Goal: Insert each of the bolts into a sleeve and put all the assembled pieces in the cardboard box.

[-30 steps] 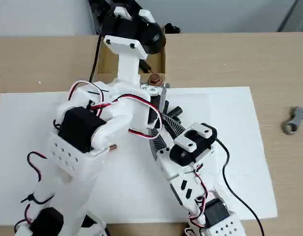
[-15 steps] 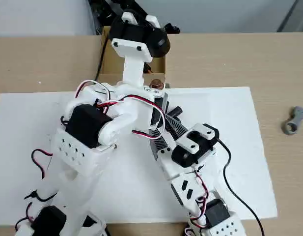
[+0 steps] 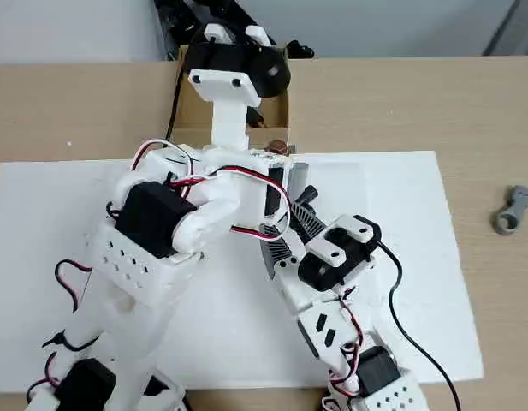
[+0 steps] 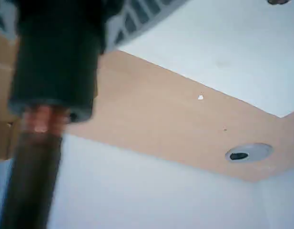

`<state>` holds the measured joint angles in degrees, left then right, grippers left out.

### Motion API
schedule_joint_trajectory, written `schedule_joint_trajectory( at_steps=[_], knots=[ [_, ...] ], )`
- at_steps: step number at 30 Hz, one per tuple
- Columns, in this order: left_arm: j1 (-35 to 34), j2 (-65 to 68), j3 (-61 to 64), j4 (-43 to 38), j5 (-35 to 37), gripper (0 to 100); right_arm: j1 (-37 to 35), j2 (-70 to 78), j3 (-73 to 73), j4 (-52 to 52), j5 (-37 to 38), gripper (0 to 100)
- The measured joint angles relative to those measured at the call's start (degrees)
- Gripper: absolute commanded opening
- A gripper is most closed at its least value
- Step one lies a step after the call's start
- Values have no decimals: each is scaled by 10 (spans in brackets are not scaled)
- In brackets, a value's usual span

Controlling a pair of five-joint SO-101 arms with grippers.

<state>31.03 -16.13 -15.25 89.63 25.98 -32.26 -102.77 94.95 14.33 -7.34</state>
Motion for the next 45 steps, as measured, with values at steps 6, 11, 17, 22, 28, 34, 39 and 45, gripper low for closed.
schedule_joint_trajectory(
  at_steps=[6, 11, 17, 22, 28, 34, 39, 45],
  knots=[
    [-6, 0, 0, 0, 4, 164, 0, 0, 0, 0, 0, 4],
    [-6, 0, 0, 4, 3, 164, 0, 0, 0, 0, 0, 4],
    [-6, 0, 0, 29, -21, 164, -2, 2, -2, 1, 0, 4],
    [-6, 0, 0, 33, -37, 164, -2, 1, -4, 1, 0, 4],
    [-33, 0, -11, 38, -102, 71, -1, 2, -33, 4, 0, 3],
    [-136, -1, -40, 55, -151, 6, 20, 34, -104, 19, 1, 3],
    [-207, -1, -40, 82, -156, 6, 48, 128, -174, 2, 0, 3],
    [-279, -1, -40, 98, -162, 6, 55, 318, -288, -41, 0, 3]
  ],
)
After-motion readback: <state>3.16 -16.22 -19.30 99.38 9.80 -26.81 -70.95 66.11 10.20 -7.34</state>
